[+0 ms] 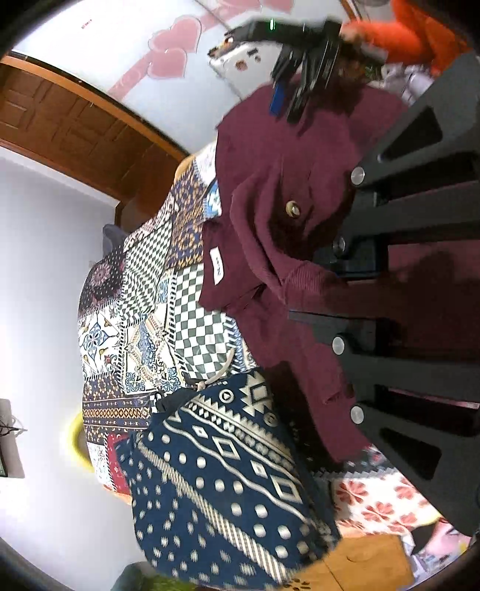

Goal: Fold large clothes

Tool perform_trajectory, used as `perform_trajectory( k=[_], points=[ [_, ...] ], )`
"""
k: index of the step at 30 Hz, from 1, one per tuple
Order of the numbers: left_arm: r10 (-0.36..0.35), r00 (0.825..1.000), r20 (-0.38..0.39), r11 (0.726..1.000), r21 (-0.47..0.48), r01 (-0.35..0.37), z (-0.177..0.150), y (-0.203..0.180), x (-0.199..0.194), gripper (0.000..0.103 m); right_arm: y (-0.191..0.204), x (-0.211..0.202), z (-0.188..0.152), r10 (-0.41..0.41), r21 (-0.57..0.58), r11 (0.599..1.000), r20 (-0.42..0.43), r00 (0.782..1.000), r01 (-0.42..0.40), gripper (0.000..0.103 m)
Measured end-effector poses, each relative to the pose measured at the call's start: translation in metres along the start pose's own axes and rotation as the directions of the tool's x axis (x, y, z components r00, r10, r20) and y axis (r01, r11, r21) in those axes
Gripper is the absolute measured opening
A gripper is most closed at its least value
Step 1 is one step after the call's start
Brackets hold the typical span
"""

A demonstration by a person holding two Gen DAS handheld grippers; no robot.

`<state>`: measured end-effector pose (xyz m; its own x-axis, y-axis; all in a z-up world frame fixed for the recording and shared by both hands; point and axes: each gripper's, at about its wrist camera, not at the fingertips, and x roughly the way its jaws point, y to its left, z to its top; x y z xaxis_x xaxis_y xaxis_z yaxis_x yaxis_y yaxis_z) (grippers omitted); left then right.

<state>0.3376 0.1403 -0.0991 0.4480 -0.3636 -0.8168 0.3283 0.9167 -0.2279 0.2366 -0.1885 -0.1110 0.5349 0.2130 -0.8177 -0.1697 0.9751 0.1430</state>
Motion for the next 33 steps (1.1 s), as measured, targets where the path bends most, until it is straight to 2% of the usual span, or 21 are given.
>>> perform_trajectory(
  k=[5, 9, 15, 18, 20, 22, 26, 30, 33],
  points=[
    [-0.036, 0.997, -0.063, 0.995, -0.092, 0.030, -0.013, 0.005, -0.042, 0.011, -0.002, 0.000, -0.003, 0.024, 0.013, 1.000, 0.013, 1.000, -0.024, 0.056],
    [-0.039, 0.994, -0.105, 0.987, -0.158, 0.022, -0.034, 0.017, -0.053, 0.011, 0.001, -0.002, -0.005, 0.040, 0.014, 0.999, 0.029, 0.999, -0.040, 0.056],
    [-0.041, 0.976, -0.213, 0.965, -0.263, -0.017, -0.077, 0.049, -0.009, 0.014, 0.005, -0.001, -0.007, 0.028, -0.001, 1.000, 0.020, 0.999, -0.028, 0.056],
    [-0.024, 0.963, -0.268, 0.949, -0.310, -0.063, -0.095, 0.075, 0.028, 0.025, 0.005, 0.000, -0.008, 0.012, -0.005, 1.000, 0.009, 1.000, -0.012, 0.056],
    [0.017, 0.957, -0.290, 0.943, -0.314, -0.112, -0.102, 0.087, 0.046, 0.045, 0.004, 0.000, -0.008, 0.002, -0.006, 1.000, 0.007, 1.000, -0.002, 0.056],
    [0.100, 0.952, -0.290, 0.938, -0.291, -0.187, -0.104, 0.094, 0.057, 0.060, 0.002, -0.002, -0.010, -0.013, -0.006, 1.000, 0.005, 1.000, 0.013, 0.056],
    [0.203, 0.933, -0.298, 0.935, -0.225, -0.276, -0.106, 0.094, 0.078, 0.068, -0.004, -0.003, -0.010, -0.045, -0.003, 0.999, 0.001, 0.999, 0.045, 0.056],
    [0.341, 0.900, -0.271, 0.922, -0.090, -0.376, -0.105, 0.073, 0.082, 0.077, -0.013, -0.001, -0.010, -0.059, 0.012, 0.998, -0.007, 0.998, 0.059, 0.056],
    [0.371, 0.895, -0.249, 0.915, -0.064, -0.397, -0.105, 0.062, 0.074, 0.077, -0.016, -0.002, -0.009, -0.058, 0.016, 0.998, -0.009, 0.998, 0.058, 0.056]
  ],
)
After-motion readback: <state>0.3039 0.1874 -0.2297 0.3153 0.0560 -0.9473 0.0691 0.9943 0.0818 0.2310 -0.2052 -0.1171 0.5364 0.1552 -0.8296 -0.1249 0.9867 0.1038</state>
